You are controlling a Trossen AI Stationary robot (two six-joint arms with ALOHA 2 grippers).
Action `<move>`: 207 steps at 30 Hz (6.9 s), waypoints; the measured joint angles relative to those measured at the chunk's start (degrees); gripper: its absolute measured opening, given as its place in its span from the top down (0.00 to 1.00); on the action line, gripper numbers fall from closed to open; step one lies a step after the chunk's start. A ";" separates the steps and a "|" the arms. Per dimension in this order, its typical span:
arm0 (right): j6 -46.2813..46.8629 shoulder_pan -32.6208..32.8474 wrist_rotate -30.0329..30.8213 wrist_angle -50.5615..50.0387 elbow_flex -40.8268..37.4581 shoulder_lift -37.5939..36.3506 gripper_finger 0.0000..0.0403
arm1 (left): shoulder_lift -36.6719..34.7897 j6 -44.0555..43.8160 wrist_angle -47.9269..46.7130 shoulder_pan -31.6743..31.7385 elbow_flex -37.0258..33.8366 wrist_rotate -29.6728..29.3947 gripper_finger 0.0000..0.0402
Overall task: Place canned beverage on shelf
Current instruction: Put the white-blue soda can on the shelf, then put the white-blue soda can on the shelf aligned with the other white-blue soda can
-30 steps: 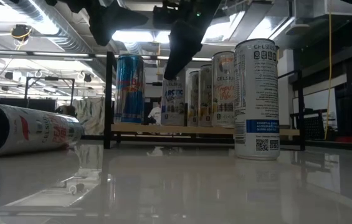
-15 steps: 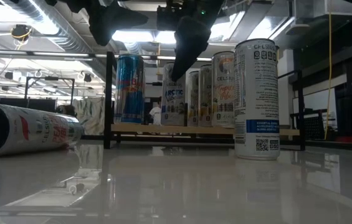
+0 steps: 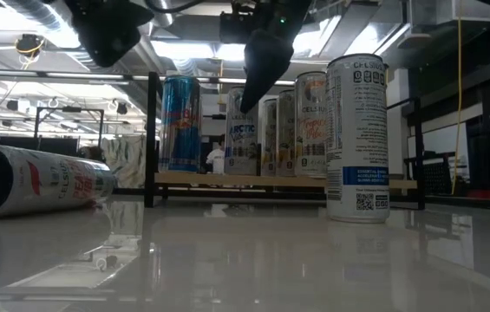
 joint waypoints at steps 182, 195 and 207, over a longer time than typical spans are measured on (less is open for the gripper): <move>76.96 23.54 4.91 -12.59 -10.99 -10.69 0.02 | -0.02 0.55 -0.08 -1.91 0.00 -11.97 0.30; 73.12 23.52 4.78 -14.08 -11.02 -7.80 0.02 | 0.02 0.57 -0.06 -1.91 0.02 -11.97 0.30; 66.98 23.50 4.96 -13.83 -11.02 -6.57 0.27 | 0.02 0.57 -0.06 -1.91 0.02 -11.97 0.30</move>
